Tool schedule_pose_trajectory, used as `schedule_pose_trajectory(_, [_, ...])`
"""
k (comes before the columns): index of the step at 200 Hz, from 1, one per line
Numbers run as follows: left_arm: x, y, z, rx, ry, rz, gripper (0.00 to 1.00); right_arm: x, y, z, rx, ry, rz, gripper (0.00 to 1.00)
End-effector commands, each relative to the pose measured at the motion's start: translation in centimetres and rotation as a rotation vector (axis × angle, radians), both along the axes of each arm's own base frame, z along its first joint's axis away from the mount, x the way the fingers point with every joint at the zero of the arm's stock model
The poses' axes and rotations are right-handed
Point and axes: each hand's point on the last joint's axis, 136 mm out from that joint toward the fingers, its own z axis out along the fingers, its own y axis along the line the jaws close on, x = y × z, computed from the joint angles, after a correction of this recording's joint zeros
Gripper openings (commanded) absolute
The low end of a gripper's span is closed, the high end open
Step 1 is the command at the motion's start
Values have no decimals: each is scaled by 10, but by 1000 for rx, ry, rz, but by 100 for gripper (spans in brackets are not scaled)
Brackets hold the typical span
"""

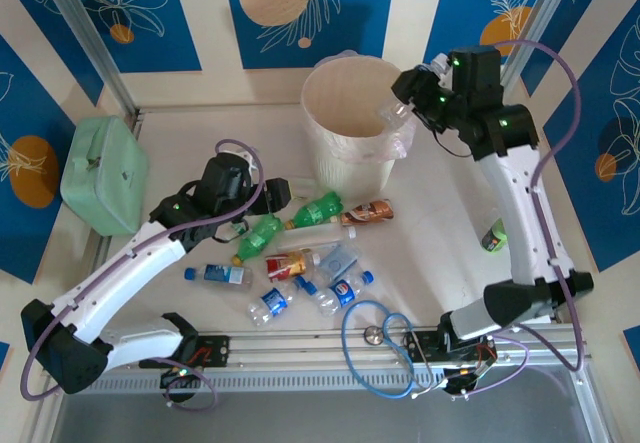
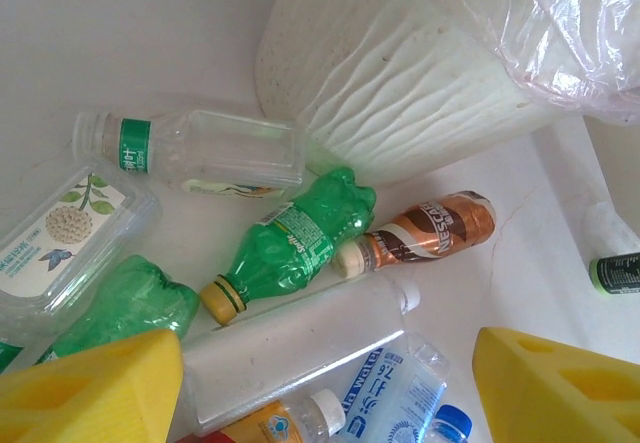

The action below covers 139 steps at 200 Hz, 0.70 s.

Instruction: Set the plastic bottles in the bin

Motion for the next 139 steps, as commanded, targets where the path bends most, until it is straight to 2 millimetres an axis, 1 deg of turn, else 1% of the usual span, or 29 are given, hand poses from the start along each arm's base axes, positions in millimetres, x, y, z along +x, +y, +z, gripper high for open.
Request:
schedule_pose_trajectory(1, [-2, 10, -6, 25, 15, 31, 77, 12, 14, 7, -10, -34, 59, 60])
schedule_pose_trajectory(40, [-5, 20, -12, 66, 27, 51, 77, 33, 22, -3, -12, -10, 72, 62])
schedule_pose_trajectory(61, [-8, 28, -15, 93, 37, 73, 79, 40, 26, -10, -18, 15, 79, 69])
schedule_pose_trajectory(77, [-10, 35, -16, 112, 38, 90, 82, 40, 26, -12, -24, 19, 71, 75])
schedule_pose_trajectory(93, [-12, 43, -16, 133, 39, 112, 85, 40, 27, -12, -23, 18, 68, 79])
schedule_pose_trajectory(118, [-16, 52, -17, 155, 46, 131, 86, 37, 27, -8, -28, 7, 72, 82])
schedule_pose_trajectory(139, [-22, 64, -19, 186, 65, 166, 87, 32, 27, -3, -37, -5, 77, 82])
